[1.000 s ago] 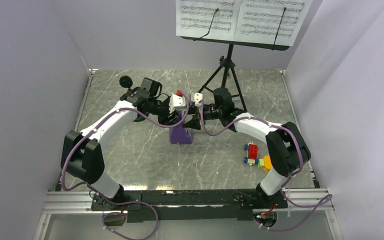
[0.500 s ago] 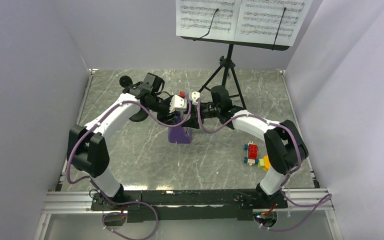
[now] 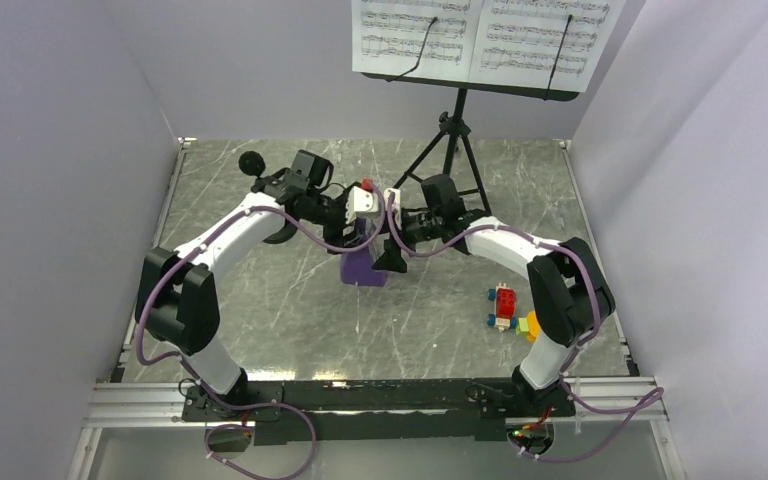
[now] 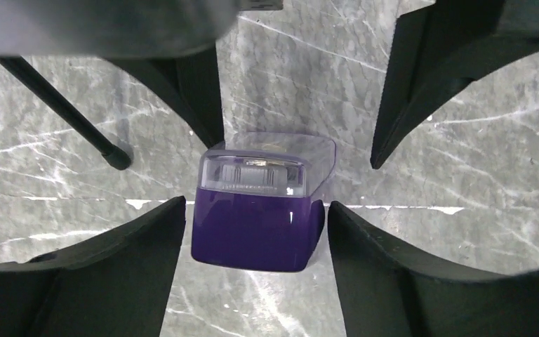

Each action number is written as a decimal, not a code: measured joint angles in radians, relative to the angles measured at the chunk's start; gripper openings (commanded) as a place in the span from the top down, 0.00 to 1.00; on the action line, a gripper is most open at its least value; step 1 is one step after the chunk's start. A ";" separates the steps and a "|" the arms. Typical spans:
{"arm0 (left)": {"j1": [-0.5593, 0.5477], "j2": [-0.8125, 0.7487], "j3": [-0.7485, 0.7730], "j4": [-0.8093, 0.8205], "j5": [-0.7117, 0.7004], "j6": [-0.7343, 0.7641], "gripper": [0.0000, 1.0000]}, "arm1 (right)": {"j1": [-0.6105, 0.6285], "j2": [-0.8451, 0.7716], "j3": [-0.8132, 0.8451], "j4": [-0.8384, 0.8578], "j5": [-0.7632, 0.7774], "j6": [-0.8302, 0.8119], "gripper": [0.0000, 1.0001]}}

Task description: Pack up the instrument practice props

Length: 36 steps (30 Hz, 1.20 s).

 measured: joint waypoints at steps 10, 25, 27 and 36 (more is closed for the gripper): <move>0.058 -0.174 -0.100 0.119 -0.029 -0.116 0.01 | -0.047 -0.034 0.003 -0.174 0.048 -0.032 0.00; 0.131 -0.290 -0.283 0.404 -0.132 -0.612 0.07 | -0.071 -0.033 0.325 -0.372 0.218 -0.018 0.00; 0.131 -0.284 -0.307 0.454 -0.154 -0.676 0.07 | -0.071 -0.004 0.386 -0.393 0.233 -0.039 0.00; 0.105 -0.227 -0.328 0.564 -0.169 -0.766 0.08 | -0.058 0.114 0.483 -0.541 0.255 -0.116 0.00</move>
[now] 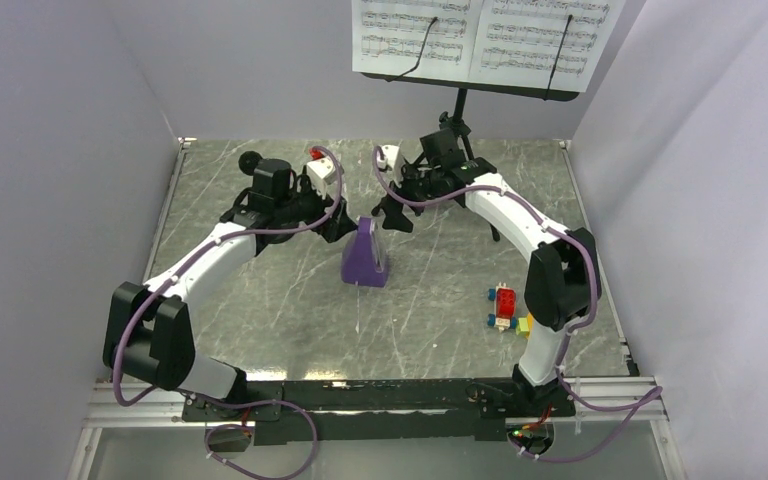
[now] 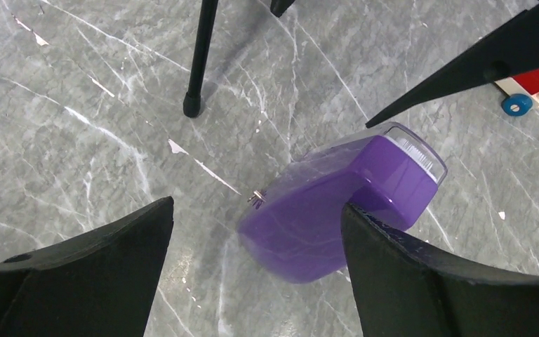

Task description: Pack up the instrument practice props

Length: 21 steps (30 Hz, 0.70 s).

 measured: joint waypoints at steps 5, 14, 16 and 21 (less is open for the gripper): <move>-0.006 0.006 0.019 -0.034 -0.026 0.012 0.08 | 0.013 -0.002 0.011 -0.069 0.045 -0.033 0.00; -0.010 0.005 0.047 -0.077 -0.061 0.042 0.09 | 0.016 -0.049 0.006 -0.187 0.108 -0.110 0.02; -0.010 0.005 0.047 -0.079 -0.061 0.047 0.09 | 0.018 -0.051 0.022 -0.209 0.106 -0.110 0.02; -0.010 0.005 0.047 -0.073 -0.043 0.050 0.08 | 0.042 -0.016 0.109 -0.227 0.088 -0.101 0.02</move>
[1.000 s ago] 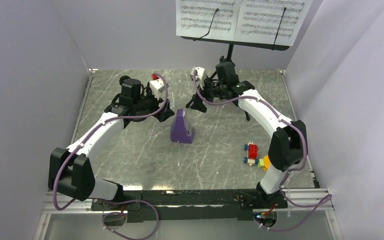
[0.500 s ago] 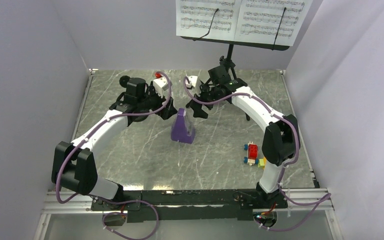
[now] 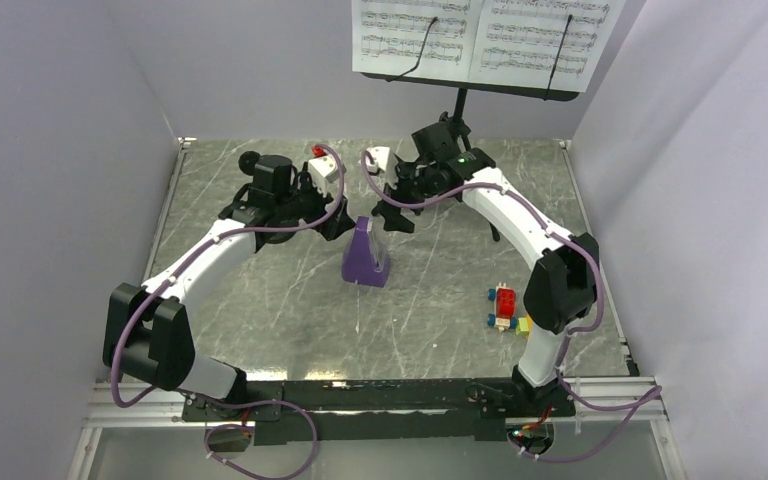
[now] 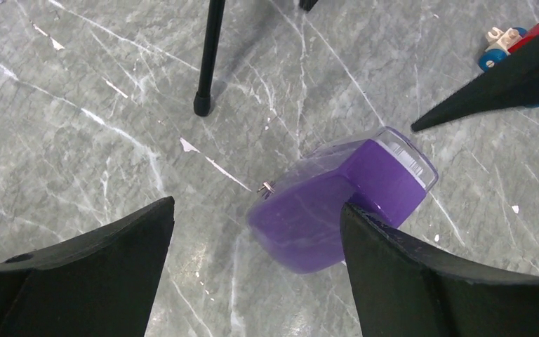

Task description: Pack up the instrument practice props

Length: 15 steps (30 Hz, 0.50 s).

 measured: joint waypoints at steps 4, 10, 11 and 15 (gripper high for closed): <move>0.000 -0.005 -0.014 0.026 0.026 0.016 0.08 | 0.057 0.014 0.016 0.038 -0.018 0.024 0.02; 0.012 -0.008 -0.018 0.048 0.028 0.032 0.07 | 0.084 0.027 0.002 0.041 -0.024 0.062 0.02; 0.012 -0.008 -0.018 0.051 0.028 0.033 0.06 | 0.081 0.025 -0.007 0.045 -0.024 0.063 0.02; 0.013 -0.018 -0.027 0.049 0.030 0.033 0.04 | 0.051 -0.008 -0.084 0.064 -0.024 0.066 0.02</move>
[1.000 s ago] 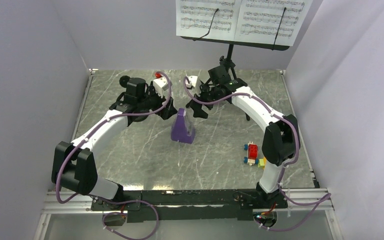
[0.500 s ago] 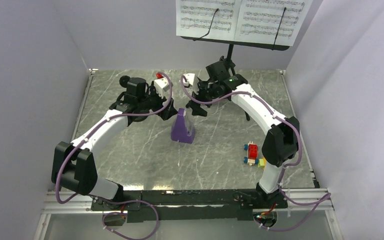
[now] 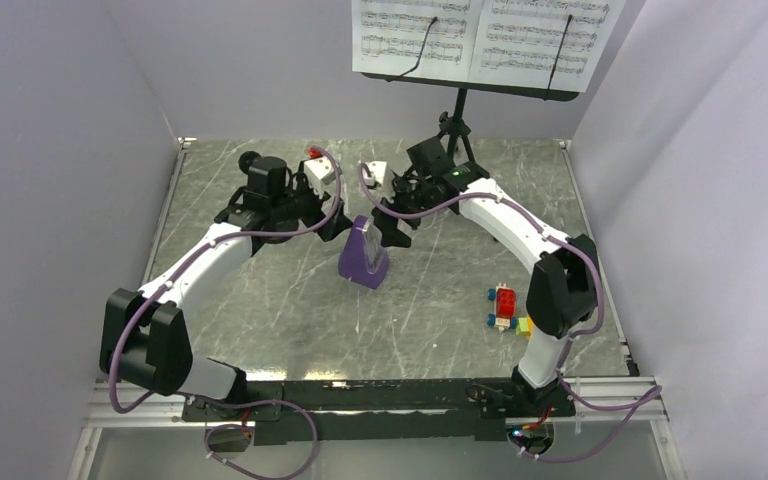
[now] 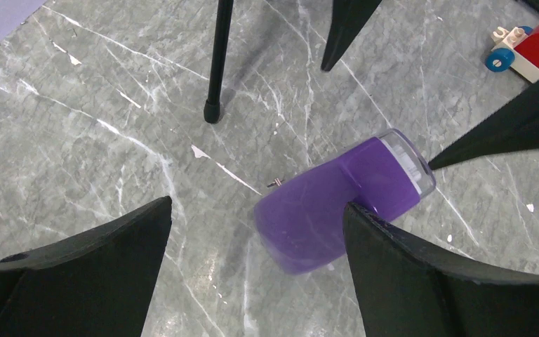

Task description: Pack up the instrument practice props

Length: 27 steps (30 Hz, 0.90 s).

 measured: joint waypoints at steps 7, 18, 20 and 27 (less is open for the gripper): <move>0.038 -0.060 -0.020 -0.013 0.021 0.023 0.02 | -0.035 -0.069 -0.066 -0.012 -0.051 -0.085 0.00; 0.110 -0.068 -0.020 -0.127 0.234 0.153 0.02 | -0.034 0.037 0.014 -0.024 -0.140 -0.352 0.01; 0.107 -0.066 -0.018 -0.149 0.271 0.209 0.02 | -0.035 0.053 0.015 -0.011 -0.151 -0.375 0.01; 0.053 0.068 0.134 -0.293 0.304 0.397 0.07 | -0.021 0.130 0.140 -0.112 -0.224 -0.566 0.01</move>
